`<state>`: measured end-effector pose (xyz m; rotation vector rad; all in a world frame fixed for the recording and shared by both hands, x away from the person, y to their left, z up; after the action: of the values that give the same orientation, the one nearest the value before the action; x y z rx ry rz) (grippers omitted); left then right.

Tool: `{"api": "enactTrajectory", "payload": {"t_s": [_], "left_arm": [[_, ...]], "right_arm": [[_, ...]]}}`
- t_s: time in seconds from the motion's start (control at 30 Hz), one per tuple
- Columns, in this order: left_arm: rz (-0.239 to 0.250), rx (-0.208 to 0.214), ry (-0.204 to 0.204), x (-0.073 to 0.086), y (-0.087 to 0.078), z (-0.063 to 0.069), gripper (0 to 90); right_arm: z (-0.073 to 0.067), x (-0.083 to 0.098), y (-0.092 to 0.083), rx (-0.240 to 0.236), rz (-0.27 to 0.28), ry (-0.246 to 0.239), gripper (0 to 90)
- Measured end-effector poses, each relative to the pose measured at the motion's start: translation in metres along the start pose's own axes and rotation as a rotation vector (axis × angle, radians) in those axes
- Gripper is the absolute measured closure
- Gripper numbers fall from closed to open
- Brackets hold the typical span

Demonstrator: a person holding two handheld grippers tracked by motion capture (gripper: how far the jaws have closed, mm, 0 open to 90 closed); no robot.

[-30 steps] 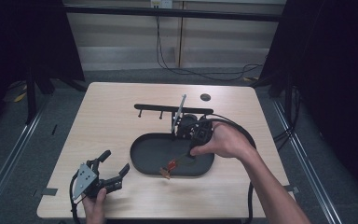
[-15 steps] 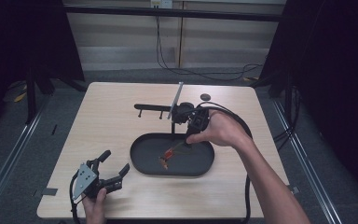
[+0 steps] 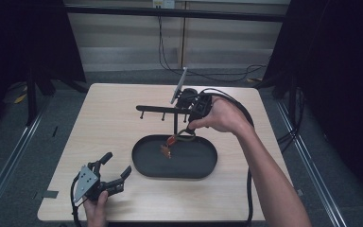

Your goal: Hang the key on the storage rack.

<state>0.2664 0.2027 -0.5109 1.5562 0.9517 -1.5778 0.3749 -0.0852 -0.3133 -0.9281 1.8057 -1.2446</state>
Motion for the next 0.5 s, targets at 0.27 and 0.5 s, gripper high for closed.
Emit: {"api": "enactTrajectory", "payload": {"t_s": [0.27, 0.5], "left_arm": [[0.004, 0.001, -0.004, 0.0, 0.0, 0.0, 15.6], [0.005, 0.001, -0.005, 0.0, 0.0, 0.0, 15.6]], "right_arm": [[0.016, -0.009, 0.001, 0.015, 0.011, 0.013, 86.0], [0.018, -0.012, -0.007, 0.02, 0.032, 0.01, 85.9]]}}
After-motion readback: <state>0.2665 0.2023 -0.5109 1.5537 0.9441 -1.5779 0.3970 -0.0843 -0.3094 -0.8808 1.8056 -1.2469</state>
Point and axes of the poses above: each handheld gripper's, and its own axes: y roughly forward along the jaws, x roughly out of its underside, z roughly to its right, the point moved 3 cm from there along y, roughly forward along the jaws, and after that the axes turned 11 degrees about -x, right-handed, at the moved point
